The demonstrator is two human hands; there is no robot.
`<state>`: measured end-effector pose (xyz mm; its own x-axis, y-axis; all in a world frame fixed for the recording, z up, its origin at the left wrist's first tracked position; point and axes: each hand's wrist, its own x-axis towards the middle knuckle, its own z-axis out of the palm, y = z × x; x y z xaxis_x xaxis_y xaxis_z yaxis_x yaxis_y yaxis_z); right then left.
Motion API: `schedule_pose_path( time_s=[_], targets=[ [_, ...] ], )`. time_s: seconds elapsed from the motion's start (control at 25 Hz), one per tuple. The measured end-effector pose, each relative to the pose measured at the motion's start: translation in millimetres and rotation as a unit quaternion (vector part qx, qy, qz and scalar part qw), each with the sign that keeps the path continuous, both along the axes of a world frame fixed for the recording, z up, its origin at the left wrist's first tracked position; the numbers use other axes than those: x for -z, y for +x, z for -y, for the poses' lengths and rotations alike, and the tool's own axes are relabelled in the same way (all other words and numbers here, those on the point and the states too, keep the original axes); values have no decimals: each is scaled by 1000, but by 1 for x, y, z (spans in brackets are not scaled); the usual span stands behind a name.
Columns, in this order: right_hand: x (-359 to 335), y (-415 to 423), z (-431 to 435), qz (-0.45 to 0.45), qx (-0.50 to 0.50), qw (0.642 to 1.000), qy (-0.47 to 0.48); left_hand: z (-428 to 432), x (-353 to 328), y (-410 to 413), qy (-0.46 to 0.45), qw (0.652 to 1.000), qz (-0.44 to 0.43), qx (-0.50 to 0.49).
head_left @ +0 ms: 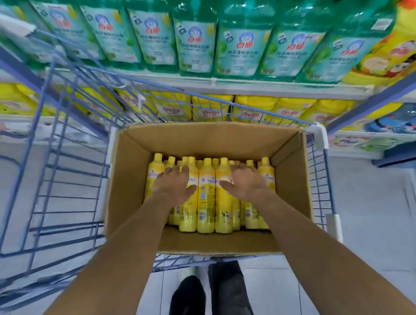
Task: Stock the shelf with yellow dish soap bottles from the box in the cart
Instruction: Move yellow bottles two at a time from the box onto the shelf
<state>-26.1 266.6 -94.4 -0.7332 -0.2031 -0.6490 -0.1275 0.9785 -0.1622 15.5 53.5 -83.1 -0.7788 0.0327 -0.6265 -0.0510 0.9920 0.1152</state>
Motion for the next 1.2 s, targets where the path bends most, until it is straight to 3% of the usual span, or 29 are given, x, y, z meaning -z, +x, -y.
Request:
schedule_pose_path(
  time_s=[0.12, 0.36, 0.6, 0.72, 0.92, 1.2],
  targets=[
    [51, -12, 0, 23, 56, 998, -19, 2, 50, -14, 22, 999, 0, -30],
    [104, -29, 16, -23, 152, 987, -57, -11, 107, -34, 70, 989, 0, -130],
    [109, -38, 9, 35, 240, 962, -127, -8, 109, -39, 156, 930, 2, -332],
    [80, -30, 8, 48, 268, 945, -180, 0, 86, -29, 240, 894, -20, -378],
    [-2, -33, 6, -32, 184, 960, -208, 15, 6, -23, 320, 884, -87, -330],
    [-220, -52, -2, -200, 146, 911, -329, 7, -207, -53, 450, 841, -189, -235]
  ],
)
